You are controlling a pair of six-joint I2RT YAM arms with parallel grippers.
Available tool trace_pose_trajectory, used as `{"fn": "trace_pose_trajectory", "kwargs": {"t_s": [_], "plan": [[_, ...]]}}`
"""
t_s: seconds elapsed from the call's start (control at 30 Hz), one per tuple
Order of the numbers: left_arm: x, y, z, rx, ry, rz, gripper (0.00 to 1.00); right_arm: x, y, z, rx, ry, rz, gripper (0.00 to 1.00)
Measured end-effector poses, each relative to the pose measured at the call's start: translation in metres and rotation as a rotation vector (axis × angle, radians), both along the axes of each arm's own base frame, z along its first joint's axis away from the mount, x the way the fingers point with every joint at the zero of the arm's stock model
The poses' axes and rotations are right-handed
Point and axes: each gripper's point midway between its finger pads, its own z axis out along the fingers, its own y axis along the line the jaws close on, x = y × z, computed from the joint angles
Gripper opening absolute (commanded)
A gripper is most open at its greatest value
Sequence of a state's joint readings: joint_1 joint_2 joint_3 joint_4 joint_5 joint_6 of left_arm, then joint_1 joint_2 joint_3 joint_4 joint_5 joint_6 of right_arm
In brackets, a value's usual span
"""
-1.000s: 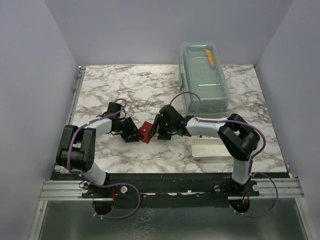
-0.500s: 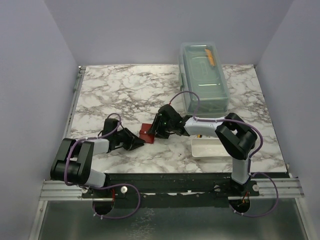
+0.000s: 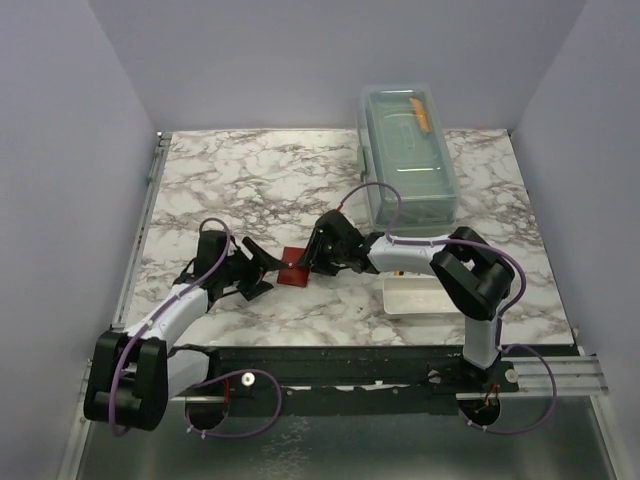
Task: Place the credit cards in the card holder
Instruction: Open the card holder at the center of the board.
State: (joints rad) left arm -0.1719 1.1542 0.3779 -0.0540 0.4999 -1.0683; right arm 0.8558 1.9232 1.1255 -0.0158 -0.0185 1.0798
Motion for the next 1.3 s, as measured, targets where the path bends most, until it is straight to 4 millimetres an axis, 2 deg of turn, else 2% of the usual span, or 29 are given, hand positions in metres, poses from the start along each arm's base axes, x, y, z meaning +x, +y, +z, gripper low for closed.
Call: {"fn": "trace_pose_trajectory", "kwargs": {"t_s": [0.1,0.2,0.3,0.4,0.43,0.63,0.8,0.9,1.0,1.3], "plan": [[0.014,0.006,0.023,0.047,-0.074,0.004,0.86,0.001,-0.001,-0.001,-0.01,-0.011,0.007,0.49],[0.032,0.007,0.032,0.076,-0.095,-0.011,0.85,0.001,-0.002,-0.001,-0.016,-0.02,0.017,0.5],[0.045,0.006,0.016,0.093,-0.046,-0.038,0.81,0.003,-0.003,-0.001,-0.017,-0.024,0.018,0.52],[0.04,0.004,-0.011,0.103,0.036,-0.065,0.78,0.006,-0.005,0.0,-0.012,-0.025,0.014,0.53],[0.039,0.001,-0.013,0.087,0.048,-0.079,0.75,0.008,-0.006,0.0,-0.008,-0.024,0.012,0.53],[0.041,-0.007,-0.02,0.07,0.045,-0.096,0.53,0.011,-0.006,0.002,0.017,-0.024,0.028,0.54],[0.039,-0.007,-0.028,0.053,0.058,-0.068,0.39,0.009,0.001,0.004,0.048,-0.025,0.07,0.53],[0.037,-0.007,-0.031,0.045,0.056,-0.058,0.33,0.012,0.004,0.009,0.075,-0.046,0.09,0.5],[0.036,-0.007,-0.032,0.031,0.056,-0.05,0.32,0.014,0.007,0.014,0.111,-0.072,0.102,0.43],[0.035,-0.009,-0.032,-0.005,0.036,-0.033,0.28,0.015,0.01,0.022,0.159,-0.103,0.121,0.42]]}}
